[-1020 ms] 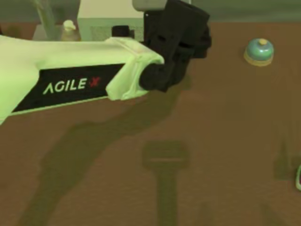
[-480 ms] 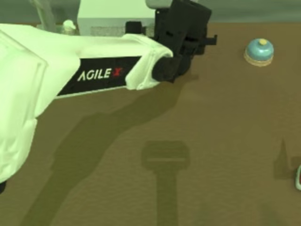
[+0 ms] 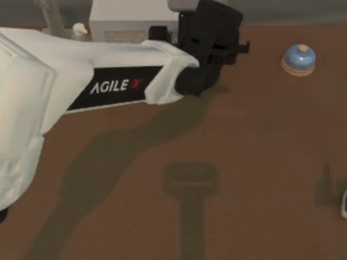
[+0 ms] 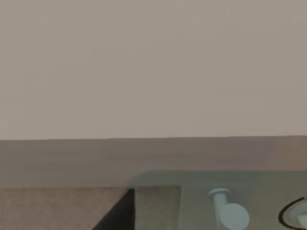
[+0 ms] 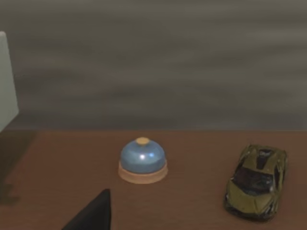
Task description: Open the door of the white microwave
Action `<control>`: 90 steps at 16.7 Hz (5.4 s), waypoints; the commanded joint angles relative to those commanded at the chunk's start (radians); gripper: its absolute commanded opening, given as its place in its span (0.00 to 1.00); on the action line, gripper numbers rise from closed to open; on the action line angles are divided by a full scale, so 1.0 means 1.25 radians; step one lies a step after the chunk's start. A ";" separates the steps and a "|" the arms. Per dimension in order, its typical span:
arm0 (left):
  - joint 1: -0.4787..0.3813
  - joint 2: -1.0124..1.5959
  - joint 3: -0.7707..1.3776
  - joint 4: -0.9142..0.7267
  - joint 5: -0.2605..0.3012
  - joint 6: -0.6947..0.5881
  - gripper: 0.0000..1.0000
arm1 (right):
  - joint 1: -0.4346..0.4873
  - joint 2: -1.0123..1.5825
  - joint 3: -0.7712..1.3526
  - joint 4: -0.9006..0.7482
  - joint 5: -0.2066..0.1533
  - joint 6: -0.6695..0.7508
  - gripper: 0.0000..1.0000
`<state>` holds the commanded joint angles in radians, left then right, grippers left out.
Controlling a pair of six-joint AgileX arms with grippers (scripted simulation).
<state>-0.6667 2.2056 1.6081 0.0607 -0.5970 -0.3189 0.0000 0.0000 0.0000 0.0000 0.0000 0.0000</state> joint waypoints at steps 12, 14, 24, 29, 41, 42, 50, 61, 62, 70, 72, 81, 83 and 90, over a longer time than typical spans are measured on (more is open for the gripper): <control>0.000 0.000 0.000 0.000 0.000 0.000 0.00 | 0.000 0.000 0.000 0.000 0.000 0.000 1.00; 0.000 0.000 0.000 0.000 0.000 0.000 0.00 | 0.000 0.000 0.000 0.000 0.000 0.000 1.00; -0.038 0.039 0.117 -0.185 0.049 -0.046 0.00 | 0.000 0.000 0.000 0.000 0.000 0.000 1.00; -0.012 0.112 0.338 -0.524 0.127 -0.114 0.00 | 0.000 0.000 0.000 0.000 0.000 0.000 1.00; 0.031 0.173 0.595 -0.895 0.237 -0.198 0.00 | 0.000 0.000 0.000 0.000 0.000 0.000 1.00; 0.031 0.173 0.595 -0.895 0.237 -0.198 0.00 | 0.000 0.000 0.000 0.000 0.000 0.000 1.00; 0.031 0.173 0.595 -0.895 0.237 -0.198 0.00 | 0.000 0.000 0.000 0.000 0.000 0.000 1.00; 0.031 0.173 0.595 -0.895 0.237 -0.198 0.00 | 0.000 0.000 0.000 0.000 0.000 0.000 1.00; 0.031 0.173 0.595 -0.895 0.237 -0.198 0.00 | 0.000 0.000 0.000 0.000 0.000 0.000 1.00; 0.032 0.111 0.482 -0.835 0.256 -0.155 0.00 | 0.000 0.000 0.000 0.000 0.000 0.000 1.00; 0.033 0.087 0.439 -0.811 0.264 -0.138 0.00 | 0.000 0.000 0.000 0.000 0.000 0.000 1.00; 0.034 0.078 0.426 -0.803 0.266 -0.132 0.00 | 0.000 0.000 0.000 0.000 0.000 0.000 1.00; 0.034 0.078 0.426 -0.803 0.266 -0.132 0.00 | 0.000 0.000 0.000 0.000 0.000 0.000 1.00; 0.034 0.078 0.426 -0.803 0.266 -0.132 0.00 | 0.000 0.000 0.000 0.000 0.000 0.000 1.00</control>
<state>-0.6239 2.3035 2.1409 -0.9431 -0.2641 -0.4839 0.0000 0.0000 0.0000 0.0000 0.0000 0.0000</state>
